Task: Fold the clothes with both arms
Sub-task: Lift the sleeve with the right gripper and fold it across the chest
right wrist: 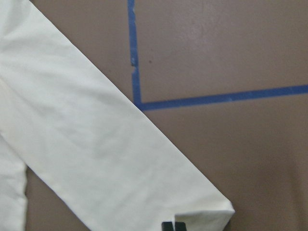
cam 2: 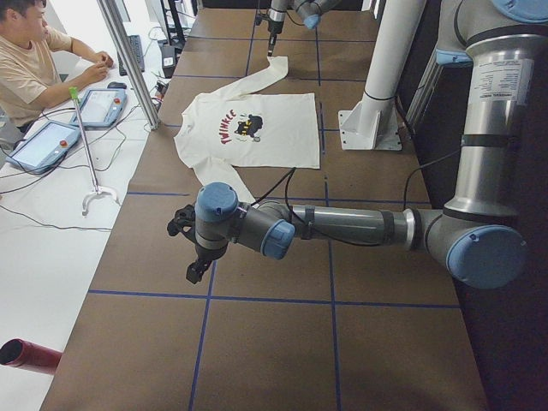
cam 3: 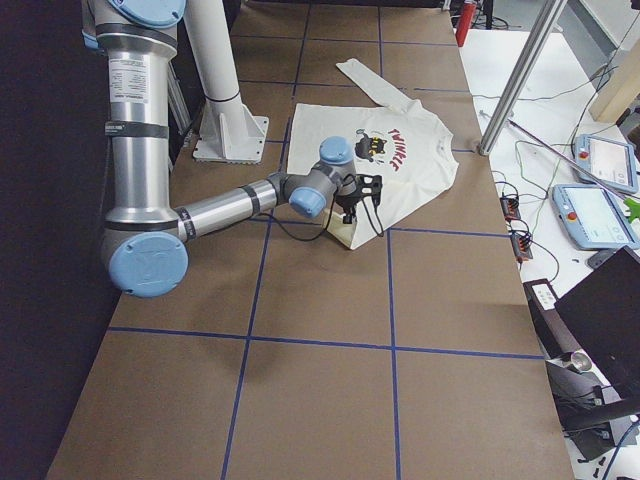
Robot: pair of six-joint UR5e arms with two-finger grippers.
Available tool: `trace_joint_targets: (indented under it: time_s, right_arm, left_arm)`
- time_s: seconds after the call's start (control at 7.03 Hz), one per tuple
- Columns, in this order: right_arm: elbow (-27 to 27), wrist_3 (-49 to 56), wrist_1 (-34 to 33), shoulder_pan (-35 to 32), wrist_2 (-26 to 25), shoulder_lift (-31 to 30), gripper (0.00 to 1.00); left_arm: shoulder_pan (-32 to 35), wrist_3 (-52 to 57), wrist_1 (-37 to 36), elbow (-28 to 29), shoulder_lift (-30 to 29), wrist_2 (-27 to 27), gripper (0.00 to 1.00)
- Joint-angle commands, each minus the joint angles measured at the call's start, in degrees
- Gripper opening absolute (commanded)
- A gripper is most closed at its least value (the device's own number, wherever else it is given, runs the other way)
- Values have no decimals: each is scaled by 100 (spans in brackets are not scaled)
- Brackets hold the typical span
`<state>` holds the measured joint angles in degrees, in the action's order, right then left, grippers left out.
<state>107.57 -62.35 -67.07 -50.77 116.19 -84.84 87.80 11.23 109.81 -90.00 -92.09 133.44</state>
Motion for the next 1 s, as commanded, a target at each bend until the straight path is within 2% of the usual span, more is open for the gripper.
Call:
trace_joint_targets:
  time_s: [0.0,0.14,0.28,0.57,0.71,0.85]
  right_arm:
    - [-34,4,-2492,-196,-122,2172,0]
    - [-174,4,-3156,-179,-419,3087,0]
    - [-627,21,-3207,-153,-674,3940,0]
    - [-2100,337,-3198,31,-1175,5716,0]
    - [-2674,259,-3137,528,-1665,6142,0]
    - [-3115,128,-2458,1081,-2331,6146,0]
  left_arm:
    - [0,-7,-3,0,-10,-3,99]
    - [0,-7,-3,9,-10,-3,99]
    - [0,-7,-3,9,-10,-3,99]
    - [0,-7,-12,18,7,-3,99]
    - [0,-7,-12,26,16,-3,99]
    - [0,-7,-3,61,16,-3,99]
